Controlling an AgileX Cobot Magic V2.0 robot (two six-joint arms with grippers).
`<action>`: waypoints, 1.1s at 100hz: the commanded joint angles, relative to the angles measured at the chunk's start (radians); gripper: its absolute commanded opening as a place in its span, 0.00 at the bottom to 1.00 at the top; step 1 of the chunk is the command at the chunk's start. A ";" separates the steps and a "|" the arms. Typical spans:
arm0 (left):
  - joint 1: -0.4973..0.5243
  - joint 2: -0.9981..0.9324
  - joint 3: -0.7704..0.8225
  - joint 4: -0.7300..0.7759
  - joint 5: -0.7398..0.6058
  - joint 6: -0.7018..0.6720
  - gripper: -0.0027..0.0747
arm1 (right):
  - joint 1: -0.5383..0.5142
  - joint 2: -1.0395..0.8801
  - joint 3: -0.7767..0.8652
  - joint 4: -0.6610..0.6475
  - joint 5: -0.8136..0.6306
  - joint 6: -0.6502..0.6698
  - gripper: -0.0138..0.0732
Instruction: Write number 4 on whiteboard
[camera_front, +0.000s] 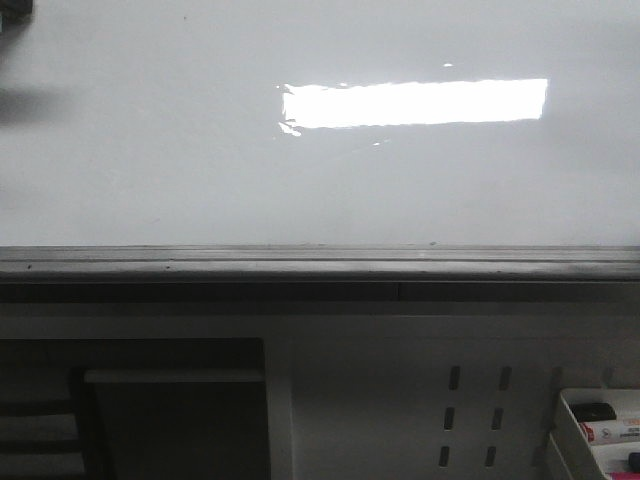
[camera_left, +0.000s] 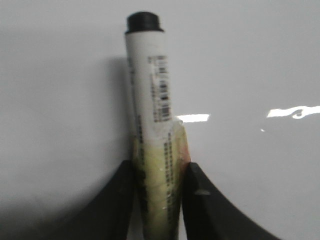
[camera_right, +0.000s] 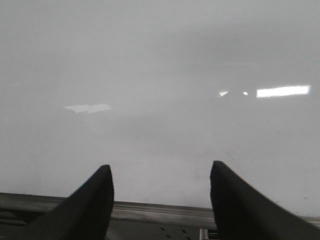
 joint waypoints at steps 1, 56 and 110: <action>0.004 -0.014 -0.034 -0.001 -0.094 0.000 0.13 | 0.001 0.006 -0.037 0.012 -0.064 -0.013 0.60; -0.217 -0.132 -0.034 0.176 0.113 0.140 0.01 | 0.001 0.097 -0.062 0.230 0.121 -0.266 0.60; -0.722 -0.069 -0.032 0.207 0.157 0.275 0.01 | 0.001 0.399 -0.333 0.713 0.634 -0.613 0.60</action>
